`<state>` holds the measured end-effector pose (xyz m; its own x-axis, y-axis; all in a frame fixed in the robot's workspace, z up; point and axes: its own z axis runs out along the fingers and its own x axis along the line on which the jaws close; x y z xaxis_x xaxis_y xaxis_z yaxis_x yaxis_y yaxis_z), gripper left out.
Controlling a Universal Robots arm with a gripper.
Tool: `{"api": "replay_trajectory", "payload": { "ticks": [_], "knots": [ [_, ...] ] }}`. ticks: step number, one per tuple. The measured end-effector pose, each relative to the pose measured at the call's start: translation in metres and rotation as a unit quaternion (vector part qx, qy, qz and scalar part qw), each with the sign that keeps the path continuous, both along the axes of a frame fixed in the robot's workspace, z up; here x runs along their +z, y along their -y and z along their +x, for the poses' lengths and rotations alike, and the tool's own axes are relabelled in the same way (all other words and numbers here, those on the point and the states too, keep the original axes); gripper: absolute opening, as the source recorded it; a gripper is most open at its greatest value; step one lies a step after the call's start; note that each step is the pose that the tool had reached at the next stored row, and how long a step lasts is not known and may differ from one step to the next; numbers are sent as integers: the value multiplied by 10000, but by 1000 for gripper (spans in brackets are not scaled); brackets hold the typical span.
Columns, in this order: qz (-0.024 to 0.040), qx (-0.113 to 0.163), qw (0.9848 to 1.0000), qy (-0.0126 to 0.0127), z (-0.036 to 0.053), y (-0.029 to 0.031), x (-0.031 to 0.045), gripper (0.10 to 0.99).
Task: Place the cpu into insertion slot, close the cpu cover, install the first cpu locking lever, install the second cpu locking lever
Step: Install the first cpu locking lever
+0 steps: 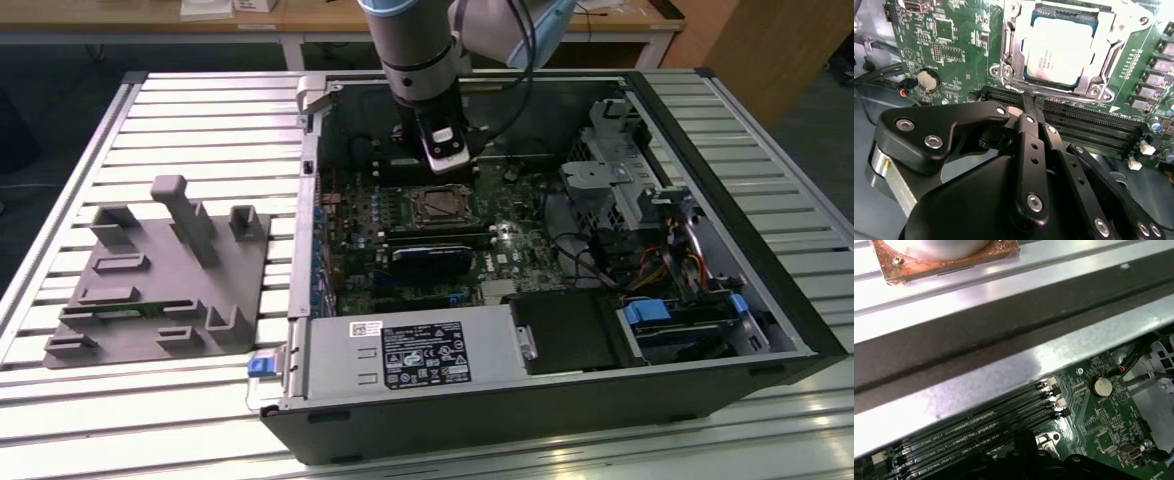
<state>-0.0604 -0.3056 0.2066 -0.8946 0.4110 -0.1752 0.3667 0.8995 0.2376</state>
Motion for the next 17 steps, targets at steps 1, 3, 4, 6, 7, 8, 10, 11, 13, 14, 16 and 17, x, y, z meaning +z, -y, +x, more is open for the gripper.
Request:
{"api": "replay_trajectory", "payload": {
  "ticks": [1, 3, 4, 6, 7, 8, 10, 11, 13, 14, 16, 17],
  "knots": [
    [-39, -1, 10000, 0, 4, 0, -2, 106],
    [-138, -4, 9999, -6, 15, 1, -4, 106],
    [-194, -6, 9998, -12, 21, 0, -5, 106],
    [-299, -6, 9995, -32, 32, 0, -7, 106],
    [-353, -6, 9994, -49, 38, 0, -7, 106],
    [-405, -6, 9992, -72, 44, 0, -7, 106],
    [-487, -4, 9987, -151, 64, 0, -7, 106],
    [-518, -2, 9984, -204, 76, 1, -7, 106],
    [-557, 1, 9980, -283, 94, 4, -9, 106],
    [-574, 2, 9978, -321, 102, 6, -9, 106],
    [-607, 3, 9974, -396, 116, 11, -9, 106],
    [-620, 4, 9972, -425, 122, 16, -9, 106]
  ]
}}
